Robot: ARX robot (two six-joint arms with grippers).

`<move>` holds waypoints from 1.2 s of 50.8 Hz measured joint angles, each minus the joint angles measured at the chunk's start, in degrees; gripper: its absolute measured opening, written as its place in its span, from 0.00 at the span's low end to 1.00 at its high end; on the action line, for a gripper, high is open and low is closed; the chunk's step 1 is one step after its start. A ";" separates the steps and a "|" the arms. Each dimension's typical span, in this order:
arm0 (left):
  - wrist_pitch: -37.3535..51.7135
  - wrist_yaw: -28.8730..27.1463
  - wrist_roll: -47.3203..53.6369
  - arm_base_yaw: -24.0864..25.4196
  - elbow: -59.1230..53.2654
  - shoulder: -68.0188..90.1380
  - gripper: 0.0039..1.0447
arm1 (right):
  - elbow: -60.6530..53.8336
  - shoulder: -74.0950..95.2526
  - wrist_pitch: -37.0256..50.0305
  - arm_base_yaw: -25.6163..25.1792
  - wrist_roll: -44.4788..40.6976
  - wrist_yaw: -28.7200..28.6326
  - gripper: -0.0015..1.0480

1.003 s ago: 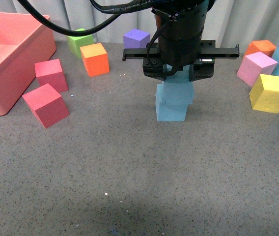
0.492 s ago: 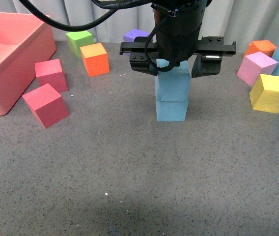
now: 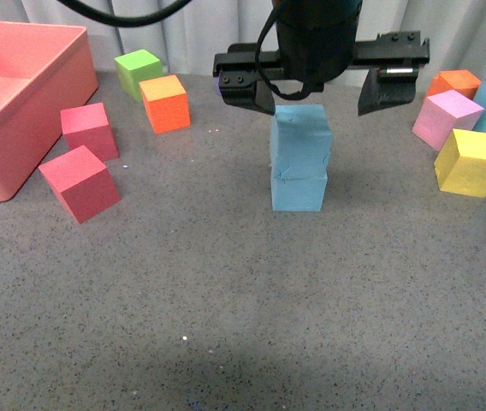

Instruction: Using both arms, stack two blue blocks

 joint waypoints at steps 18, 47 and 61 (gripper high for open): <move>56.17 -20.04 19.04 3.26 -39.21 -17.25 0.62 | 0.00 0.00 0.00 0.00 0.02 0.13 0.91; 93.53 -4.94 24.22 20.31 -88.00 -47.82 0.03 | 0.00 0.00 0.00 0.00 0.02 0.00 0.91; 87.47 0.77 24.35 26.32 -97.42 -62.49 0.03 | 0.00 0.00 0.00 0.00 0.00 0.00 0.91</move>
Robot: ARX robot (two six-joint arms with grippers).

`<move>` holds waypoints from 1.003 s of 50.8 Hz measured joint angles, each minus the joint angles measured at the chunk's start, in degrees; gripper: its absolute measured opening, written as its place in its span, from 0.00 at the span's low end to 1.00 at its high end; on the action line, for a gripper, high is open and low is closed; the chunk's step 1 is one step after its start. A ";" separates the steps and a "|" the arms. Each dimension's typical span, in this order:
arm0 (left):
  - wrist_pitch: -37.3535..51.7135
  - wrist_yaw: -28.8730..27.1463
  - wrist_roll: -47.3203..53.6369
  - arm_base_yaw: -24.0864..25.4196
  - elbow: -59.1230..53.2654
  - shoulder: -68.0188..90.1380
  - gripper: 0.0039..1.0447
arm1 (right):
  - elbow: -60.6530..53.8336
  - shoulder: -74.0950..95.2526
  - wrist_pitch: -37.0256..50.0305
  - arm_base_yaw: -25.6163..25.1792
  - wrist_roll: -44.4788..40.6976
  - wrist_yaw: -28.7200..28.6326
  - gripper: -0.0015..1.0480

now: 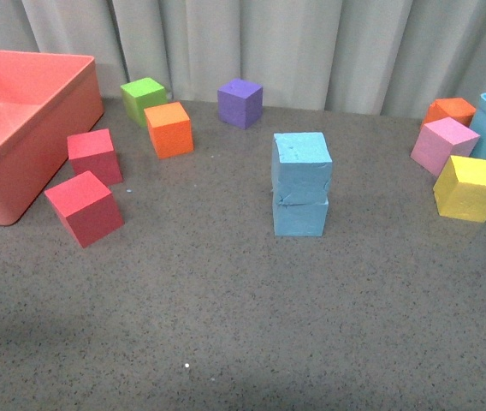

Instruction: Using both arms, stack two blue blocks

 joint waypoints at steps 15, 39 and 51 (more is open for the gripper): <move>-12.22 6.99 0.02 5.95 -4.83 -16.90 0.03 | 0.00 0.00 0.00 0.00 0.00 0.00 0.91; -30.03 8.17 0.04 8.46 -5.81 -37.40 0.03 | 0.00 0.00 0.00 0.00 0.00 0.00 0.91; -38.14 8.17 0.04 8.46 -5.84 -45.90 0.03 | 0.00 0.00 0.00 0.00 0.00 0.00 0.91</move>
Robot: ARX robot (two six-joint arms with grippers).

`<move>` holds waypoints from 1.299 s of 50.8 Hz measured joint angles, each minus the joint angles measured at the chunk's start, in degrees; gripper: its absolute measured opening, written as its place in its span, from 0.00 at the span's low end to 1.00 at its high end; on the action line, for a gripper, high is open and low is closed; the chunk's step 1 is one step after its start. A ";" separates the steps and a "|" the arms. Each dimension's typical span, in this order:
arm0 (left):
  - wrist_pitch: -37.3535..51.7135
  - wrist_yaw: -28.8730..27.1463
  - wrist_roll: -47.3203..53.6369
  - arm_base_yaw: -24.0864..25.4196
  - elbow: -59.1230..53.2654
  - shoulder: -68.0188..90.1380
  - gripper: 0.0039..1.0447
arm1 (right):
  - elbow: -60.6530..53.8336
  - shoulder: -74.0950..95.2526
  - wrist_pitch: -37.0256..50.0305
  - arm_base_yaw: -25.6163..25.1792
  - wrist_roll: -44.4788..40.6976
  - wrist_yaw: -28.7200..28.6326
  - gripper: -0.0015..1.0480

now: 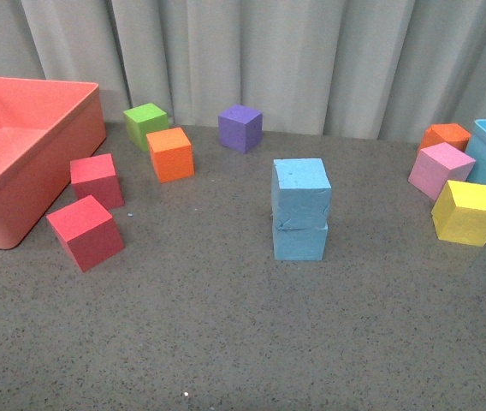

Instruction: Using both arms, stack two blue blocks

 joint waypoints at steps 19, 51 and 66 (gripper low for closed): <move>-8.92 0.00 0.00 0.00 0.00 -9.05 0.03 | 0.00 0.00 0.00 0.00 0.00 0.00 0.91; -21.81 0.11 -0.02 0.00 0.02 -21.55 0.14 | 0.00 0.00 0.00 0.00 0.00 0.00 0.91; -21.81 0.11 0.00 0.00 0.02 -21.57 0.81 | 0.00 0.00 0.00 0.00 0.00 0.00 0.91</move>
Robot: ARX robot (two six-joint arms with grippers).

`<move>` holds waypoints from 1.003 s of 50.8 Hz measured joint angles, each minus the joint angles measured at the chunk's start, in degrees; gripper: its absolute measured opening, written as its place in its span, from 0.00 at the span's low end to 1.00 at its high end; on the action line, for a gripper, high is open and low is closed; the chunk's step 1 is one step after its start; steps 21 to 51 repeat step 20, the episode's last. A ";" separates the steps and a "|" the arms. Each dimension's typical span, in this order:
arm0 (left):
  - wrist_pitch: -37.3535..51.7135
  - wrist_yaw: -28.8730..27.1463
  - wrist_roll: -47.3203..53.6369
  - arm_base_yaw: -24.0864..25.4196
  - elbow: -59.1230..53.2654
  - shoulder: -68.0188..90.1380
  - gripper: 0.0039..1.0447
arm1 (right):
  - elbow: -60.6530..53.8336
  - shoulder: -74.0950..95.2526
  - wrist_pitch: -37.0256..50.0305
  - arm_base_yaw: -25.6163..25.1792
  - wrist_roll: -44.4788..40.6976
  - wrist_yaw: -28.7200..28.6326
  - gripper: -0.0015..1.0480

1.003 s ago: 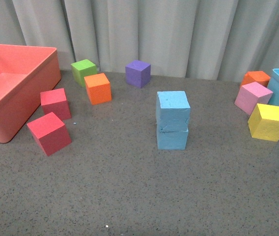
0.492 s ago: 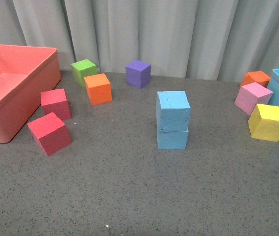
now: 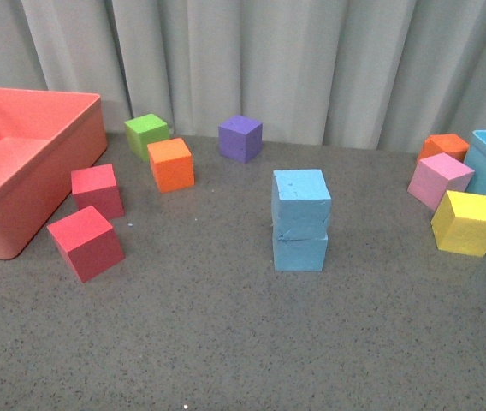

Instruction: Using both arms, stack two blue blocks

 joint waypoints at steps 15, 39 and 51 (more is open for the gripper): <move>0.00 0.00 0.13 0.00 0.00 0.00 0.94 | 0.00 0.00 0.00 0.00 0.00 0.00 0.91; 0.00 0.00 0.13 0.00 0.00 0.00 0.94 | 0.00 0.00 0.00 0.00 0.00 0.00 0.91; 0.00 0.00 0.13 0.00 0.00 0.00 0.94 | 0.00 0.00 0.00 0.00 0.00 0.00 0.91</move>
